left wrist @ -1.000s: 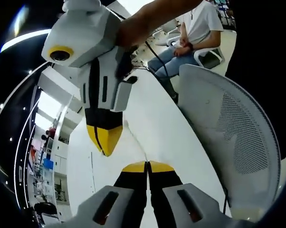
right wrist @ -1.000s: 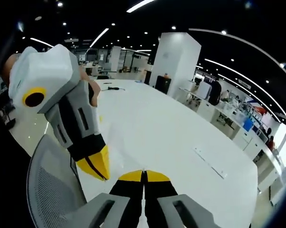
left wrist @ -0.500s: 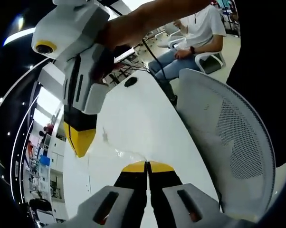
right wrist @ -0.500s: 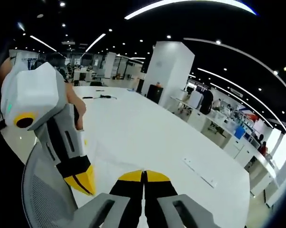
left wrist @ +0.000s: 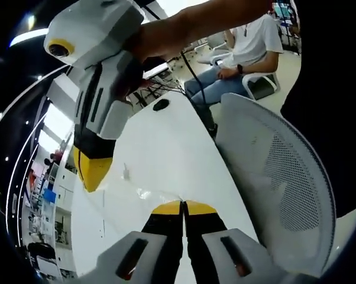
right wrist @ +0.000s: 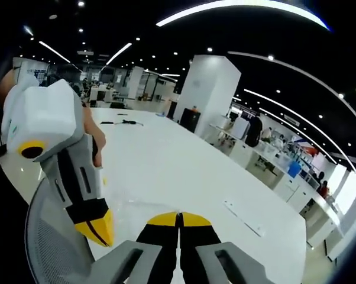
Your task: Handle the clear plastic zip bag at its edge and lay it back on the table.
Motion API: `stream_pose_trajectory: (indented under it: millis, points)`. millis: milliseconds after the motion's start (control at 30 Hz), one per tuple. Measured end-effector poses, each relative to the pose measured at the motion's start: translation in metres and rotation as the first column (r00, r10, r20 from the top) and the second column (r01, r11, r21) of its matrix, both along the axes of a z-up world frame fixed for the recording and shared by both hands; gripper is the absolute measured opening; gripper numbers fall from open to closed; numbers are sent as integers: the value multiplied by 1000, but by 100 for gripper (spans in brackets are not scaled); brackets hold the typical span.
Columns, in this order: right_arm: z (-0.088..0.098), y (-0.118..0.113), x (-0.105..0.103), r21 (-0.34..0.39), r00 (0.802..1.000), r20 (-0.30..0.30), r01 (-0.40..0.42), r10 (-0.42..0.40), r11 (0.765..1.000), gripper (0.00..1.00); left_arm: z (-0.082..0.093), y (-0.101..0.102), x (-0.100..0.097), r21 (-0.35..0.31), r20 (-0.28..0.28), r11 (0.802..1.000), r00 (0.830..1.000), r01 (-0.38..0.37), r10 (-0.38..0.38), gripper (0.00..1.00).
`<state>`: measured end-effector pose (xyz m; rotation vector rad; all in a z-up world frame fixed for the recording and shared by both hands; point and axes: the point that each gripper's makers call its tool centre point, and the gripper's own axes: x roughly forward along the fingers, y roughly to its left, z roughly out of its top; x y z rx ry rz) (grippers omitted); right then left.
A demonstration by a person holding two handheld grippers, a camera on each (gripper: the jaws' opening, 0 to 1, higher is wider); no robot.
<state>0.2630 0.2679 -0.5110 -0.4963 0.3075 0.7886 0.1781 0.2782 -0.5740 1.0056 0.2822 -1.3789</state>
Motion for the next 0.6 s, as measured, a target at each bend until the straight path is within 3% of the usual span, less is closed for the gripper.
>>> stream_pose_trajectory:
  millis: [267, 600]
  points:
    - [2, 1, -2, 4, 1000, 13, -5, 5, 1000, 0, -1, 5, 4, -4, -41, 999, 999, -35, 35, 0]
    - [-10, 6, -4, -35, 999, 8, -49, 49, 998, 0, -6, 13, 7, -7, -14, 999, 999, -44, 44, 0]
